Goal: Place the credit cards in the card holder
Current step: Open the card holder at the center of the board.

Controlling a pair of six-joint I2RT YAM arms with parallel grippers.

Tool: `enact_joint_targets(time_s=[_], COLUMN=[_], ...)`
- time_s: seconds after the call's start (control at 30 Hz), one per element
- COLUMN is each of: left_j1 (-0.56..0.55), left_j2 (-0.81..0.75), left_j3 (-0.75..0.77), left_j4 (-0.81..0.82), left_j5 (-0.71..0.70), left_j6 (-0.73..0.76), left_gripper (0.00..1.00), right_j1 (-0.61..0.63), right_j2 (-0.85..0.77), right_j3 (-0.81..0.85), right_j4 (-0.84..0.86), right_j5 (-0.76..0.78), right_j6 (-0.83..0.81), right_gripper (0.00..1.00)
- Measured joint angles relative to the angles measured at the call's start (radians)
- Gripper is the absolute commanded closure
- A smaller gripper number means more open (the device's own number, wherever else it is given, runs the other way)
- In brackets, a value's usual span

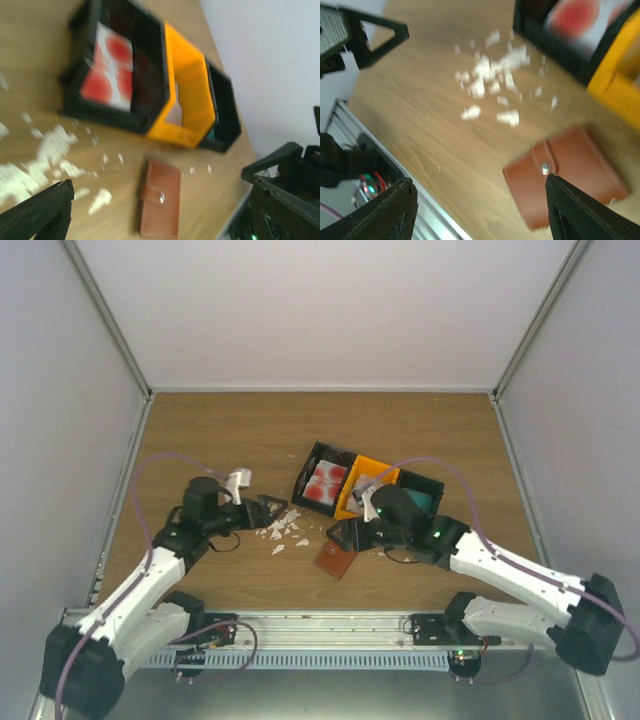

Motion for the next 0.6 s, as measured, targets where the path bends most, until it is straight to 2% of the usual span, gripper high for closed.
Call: enact_joint_targets(time_s=[0.1,0.17,0.27,0.43,0.6], left_j1=[-0.122,-0.2,-0.279,-0.374,-0.412], left_j2=[0.061,0.119,0.196,0.338,0.47], left_j3=[-0.052,-0.087,-0.111,-0.107,-0.066], left_j4=[0.038,0.068,0.102,0.164,0.192], left_j5=[-0.002,-0.006,-0.019,-0.047,-0.076], left_j6=[-0.046,-0.08,-0.121,-0.159,-0.172], left_gripper=[0.15,0.2,0.27,0.36,0.38], right_j1=[0.104,0.135,0.146,0.121,0.027], right_j2=[0.053,0.097,0.142,0.155,0.191], right_j3=[-0.05,-0.078,-0.116,-0.147,-0.166], right_j4=[-0.031,-0.06,-0.109,-0.151,-0.108], right_j5=[0.052,0.08,0.121,0.183,0.196], right_j6=[0.091,0.142,0.204,0.242,0.219], right_gripper=[0.36,0.46,0.5,0.49,0.41])
